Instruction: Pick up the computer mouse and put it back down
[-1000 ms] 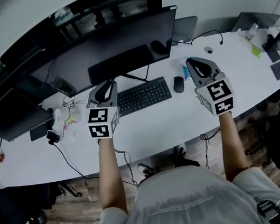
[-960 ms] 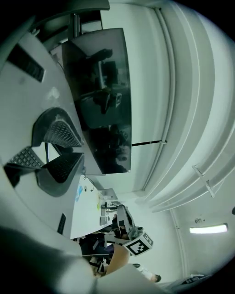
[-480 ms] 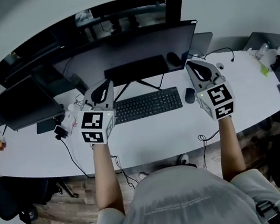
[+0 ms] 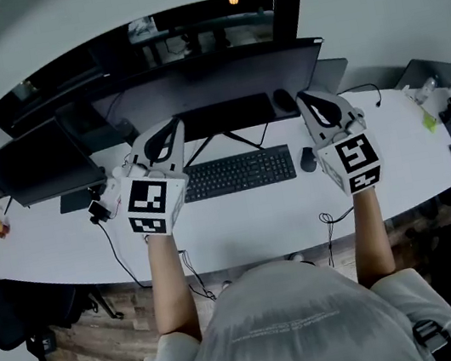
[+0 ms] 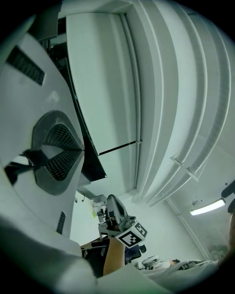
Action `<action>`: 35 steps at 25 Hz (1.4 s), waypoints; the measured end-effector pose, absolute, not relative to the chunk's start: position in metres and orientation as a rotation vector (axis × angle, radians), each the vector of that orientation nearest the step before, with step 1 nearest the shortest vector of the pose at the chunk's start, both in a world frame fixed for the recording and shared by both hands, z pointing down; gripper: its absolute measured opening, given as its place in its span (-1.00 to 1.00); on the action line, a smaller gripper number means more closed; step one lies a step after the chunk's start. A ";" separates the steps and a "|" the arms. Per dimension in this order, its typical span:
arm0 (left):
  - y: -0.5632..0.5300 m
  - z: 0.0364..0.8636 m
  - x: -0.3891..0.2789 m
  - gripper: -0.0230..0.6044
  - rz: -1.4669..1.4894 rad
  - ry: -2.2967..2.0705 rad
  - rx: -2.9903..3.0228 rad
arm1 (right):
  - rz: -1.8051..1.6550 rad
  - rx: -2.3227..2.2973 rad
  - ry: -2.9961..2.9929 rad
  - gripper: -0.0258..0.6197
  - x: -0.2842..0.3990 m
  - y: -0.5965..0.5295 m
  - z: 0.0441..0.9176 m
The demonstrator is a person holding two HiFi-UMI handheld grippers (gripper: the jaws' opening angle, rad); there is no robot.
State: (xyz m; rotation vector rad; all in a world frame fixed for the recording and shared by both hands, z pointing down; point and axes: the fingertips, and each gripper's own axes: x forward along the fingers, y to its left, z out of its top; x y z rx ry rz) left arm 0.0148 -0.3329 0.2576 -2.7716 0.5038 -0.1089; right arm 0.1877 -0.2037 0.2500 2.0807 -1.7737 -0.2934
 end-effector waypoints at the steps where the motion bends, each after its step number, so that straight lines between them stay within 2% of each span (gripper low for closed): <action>1: -0.333 0.258 0.015 -0.89 -0.112 0.507 -2.769 | -0.299 2.074 -1.775 -0.92 0.187 -0.204 0.250; 29: -0.347 0.280 0.023 -0.89 -0.199 0.550 -2.793 | -0.215 2.074 -1.735 -0.92 0.203 -0.207 0.272; 35: -0.346 0.273 0.028 -0.89 -0.142 0.537 -2.787 | -0.212 2.082 -1.722 -0.92 0.205 -0.204 0.273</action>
